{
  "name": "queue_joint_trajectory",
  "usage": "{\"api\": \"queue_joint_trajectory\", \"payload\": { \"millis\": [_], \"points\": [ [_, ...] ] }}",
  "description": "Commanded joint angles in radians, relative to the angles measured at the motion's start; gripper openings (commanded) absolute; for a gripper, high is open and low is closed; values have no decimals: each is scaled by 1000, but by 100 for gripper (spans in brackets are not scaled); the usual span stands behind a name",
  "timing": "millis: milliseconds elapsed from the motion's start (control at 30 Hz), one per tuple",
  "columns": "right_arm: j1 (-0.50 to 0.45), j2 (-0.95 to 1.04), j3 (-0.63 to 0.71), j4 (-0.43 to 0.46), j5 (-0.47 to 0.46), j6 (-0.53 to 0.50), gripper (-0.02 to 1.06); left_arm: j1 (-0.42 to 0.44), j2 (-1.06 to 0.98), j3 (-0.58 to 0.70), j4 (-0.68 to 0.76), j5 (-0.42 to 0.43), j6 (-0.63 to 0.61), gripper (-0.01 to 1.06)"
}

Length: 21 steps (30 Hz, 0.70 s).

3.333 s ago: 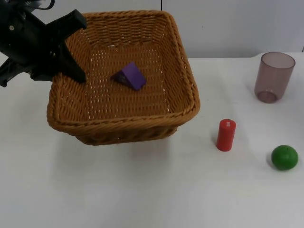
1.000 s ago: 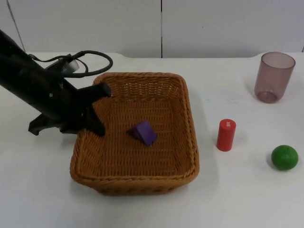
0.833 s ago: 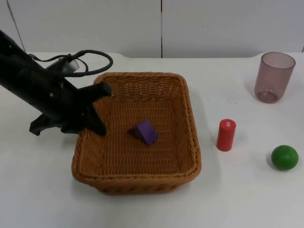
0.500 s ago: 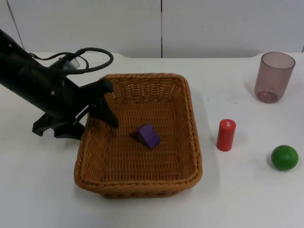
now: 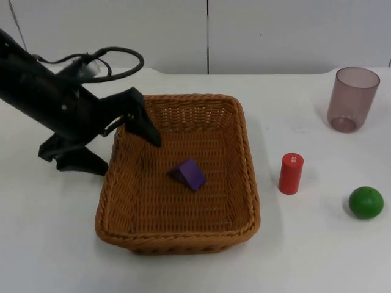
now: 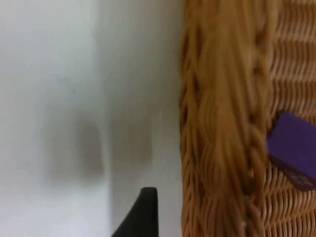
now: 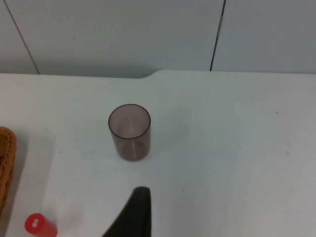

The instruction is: Pick up the basket with the left hand and place the triangular block into the basket with the right hand.

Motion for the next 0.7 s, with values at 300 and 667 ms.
{"api": "queue_joint_trajectory", "payload": {
  "millis": [300, 667],
  "points": [
    [-5, -6, 5, -1, -2, -15, 93, 1, -243, -3, 274, 2, -140, 95],
    [-5, -6, 5, -8, -22, -15, 93, 1, -566, -3, 637, -39, -366, 95]
  ]
}}
